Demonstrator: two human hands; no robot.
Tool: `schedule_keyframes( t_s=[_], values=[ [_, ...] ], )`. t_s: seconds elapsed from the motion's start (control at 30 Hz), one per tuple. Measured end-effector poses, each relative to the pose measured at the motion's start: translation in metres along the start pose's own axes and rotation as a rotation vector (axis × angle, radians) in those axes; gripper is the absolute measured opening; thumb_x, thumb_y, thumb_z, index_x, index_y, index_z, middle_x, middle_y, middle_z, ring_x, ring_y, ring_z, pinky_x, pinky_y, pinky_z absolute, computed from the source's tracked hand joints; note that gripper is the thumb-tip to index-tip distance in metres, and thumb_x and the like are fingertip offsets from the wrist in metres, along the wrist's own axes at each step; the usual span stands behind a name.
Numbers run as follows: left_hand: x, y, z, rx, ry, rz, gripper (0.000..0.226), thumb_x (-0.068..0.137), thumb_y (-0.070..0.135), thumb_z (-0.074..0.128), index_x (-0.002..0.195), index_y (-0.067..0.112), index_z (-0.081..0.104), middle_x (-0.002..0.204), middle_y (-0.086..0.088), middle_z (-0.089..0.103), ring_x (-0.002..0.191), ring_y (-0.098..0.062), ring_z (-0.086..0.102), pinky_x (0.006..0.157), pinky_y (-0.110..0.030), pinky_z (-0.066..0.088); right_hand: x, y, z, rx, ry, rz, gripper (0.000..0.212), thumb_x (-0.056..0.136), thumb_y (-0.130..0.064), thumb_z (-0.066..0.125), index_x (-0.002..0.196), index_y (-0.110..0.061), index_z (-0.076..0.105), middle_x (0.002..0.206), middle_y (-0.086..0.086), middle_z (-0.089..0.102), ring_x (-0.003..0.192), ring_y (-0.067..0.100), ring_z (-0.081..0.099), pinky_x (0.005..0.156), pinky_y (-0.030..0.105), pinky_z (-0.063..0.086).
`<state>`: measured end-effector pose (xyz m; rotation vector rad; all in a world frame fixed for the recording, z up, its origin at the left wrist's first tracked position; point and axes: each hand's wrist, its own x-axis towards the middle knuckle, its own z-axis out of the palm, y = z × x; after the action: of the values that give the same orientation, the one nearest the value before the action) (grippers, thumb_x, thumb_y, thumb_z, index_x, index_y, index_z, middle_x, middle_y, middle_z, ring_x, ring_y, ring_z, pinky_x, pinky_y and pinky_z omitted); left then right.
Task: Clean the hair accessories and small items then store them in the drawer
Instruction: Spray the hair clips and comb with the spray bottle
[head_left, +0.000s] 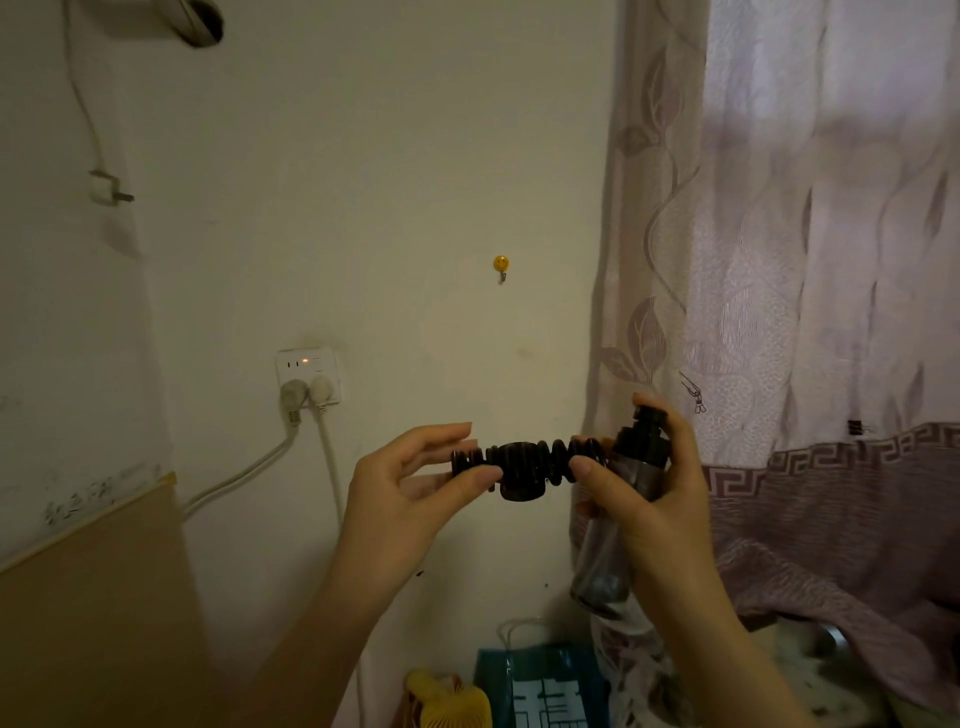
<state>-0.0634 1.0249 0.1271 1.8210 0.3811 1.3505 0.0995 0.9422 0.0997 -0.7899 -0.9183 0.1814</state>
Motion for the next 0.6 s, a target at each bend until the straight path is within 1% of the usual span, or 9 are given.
schedule_keyframes(
  t_s=[0.07,0.13,0.2,0.3,0.4,0.5,0.53,0.6],
  values=[
    [-0.001,-0.003,0.0,0.016,0.013,-0.026,0.046,0.055,0.038,0.074,0.099,0.027,0.07,0.093,0.006,0.073,0.081,-0.011,0.071,0.074,-0.023,0.056,-0.002,0.001,0.001,0.009,0.019,-0.001,0.064,0.065,-0.005,0.074,0.116,-0.036,0.051,0.095,0.006,0.065,0.076,0.011,0.068,0.053,0.024,0.054],
    [-0.001,-0.005,-0.001,0.015,0.022,-0.03,0.041,0.056,0.039,0.073,0.095,0.028,0.072,0.09,0.008,0.074,0.088,-0.014,0.07,0.077,-0.03,0.058,-0.004,0.003,0.0,0.003,0.014,0.007,0.064,0.066,-0.004,0.074,0.115,-0.038,0.051,0.095,0.005,0.065,0.077,0.01,0.068,0.053,0.024,0.054],
    [0.0,-0.007,-0.001,0.001,0.04,-0.031,0.035,0.058,0.034,0.073,0.093,0.027,0.073,0.089,0.009,0.074,0.092,-0.013,0.068,0.076,-0.031,0.058,-0.005,0.005,-0.001,-0.021,-0.016,0.018,0.066,0.068,-0.001,0.074,0.119,-0.037,0.051,0.094,0.005,0.066,0.079,0.011,0.069,0.055,0.025,0.055],
    [0.001,-0.009,-0.004,-0.024,0.057,-0.047,0.03,0.063,0.026,0.074,0.093,0.025,0.073,0.089,0.006,0.074,0.094,-0.015,0.068,0.072,-0.029,0.059,-0.007,0.003,-0.006,-0.067,-0.072,0.025,0.073,0.066,-0.004,0.074,0.127,-0.032,0.047,0.095,0.004,0.068,0.081,0.011,0.07,0.058,0.026,0.057],
    [0.001,-0.011,-0.006,-0.007,0.073,-0.062,0.027,0.069,0.015,0.076,0.094,0.023,0.074,0.09,0.006,0.074,0.096,-0.013,0.067,0.076,-0.032,0.058,-0.005,-0.003,-0.014,-0.11,-0.09,0.002,0.074,0.069,-0.004,0.071,0.132,-0.031,0.042,0.101,0.007,0.067,0.083,0.009,0.07,0.059,0.022,0.056],
    [0.001,-0.011,-0.008,0.019,0.095,-0.062,0.028,0.071,0.01,0.077,0.097,0.02,0.074,0.093,0.004,0.074,0.091,-0.007,0.068,0.083,-0.036,0.056,-0.002,-0.011,-0.022,-0.167,-0.085,-0.028,0.075,0.068,-0.018,0.071,0.134,-0.035,0.04,0.104,0.006,0.067,0.087,0.01,0.069,0.059,0.023,0.056],
    [0.0,-0.012,-0.008,0.024,0.1,-0.056,0.029,0.071,0.009,0.077,0.098,0.019,0.074,0.094,0.003,0.074,0.087,-0.005,0.068,0.083,-0.034,0.057,-0.002,-0.013,-0.024,-0.192,-0.09,-0.035,0.076,0.067,-0.023,0.07,0.135,-0.037,0.039,0.104,0.005,0.066,0.087,0.01,0.068,0.058,0.022,0.056],
    [0.0,-0.013,-0.007,0.029,0.106,-0.037,0.03,0.071,0.007,0.076,0.099,0.018,0.073,0.096,0.002,0.073,0.081,-0.005,0.07,0.079,-0.025,0.057,-0.001,-0.014,-0.026,-0.245,-0.104,-0.049,0.076,0.067,-0.028,0.07,0.136,-0.039,0.039,0.105,0.004,0.065,0.088,0.009,0.067,0.058,0.021,0.055]
  ],
)
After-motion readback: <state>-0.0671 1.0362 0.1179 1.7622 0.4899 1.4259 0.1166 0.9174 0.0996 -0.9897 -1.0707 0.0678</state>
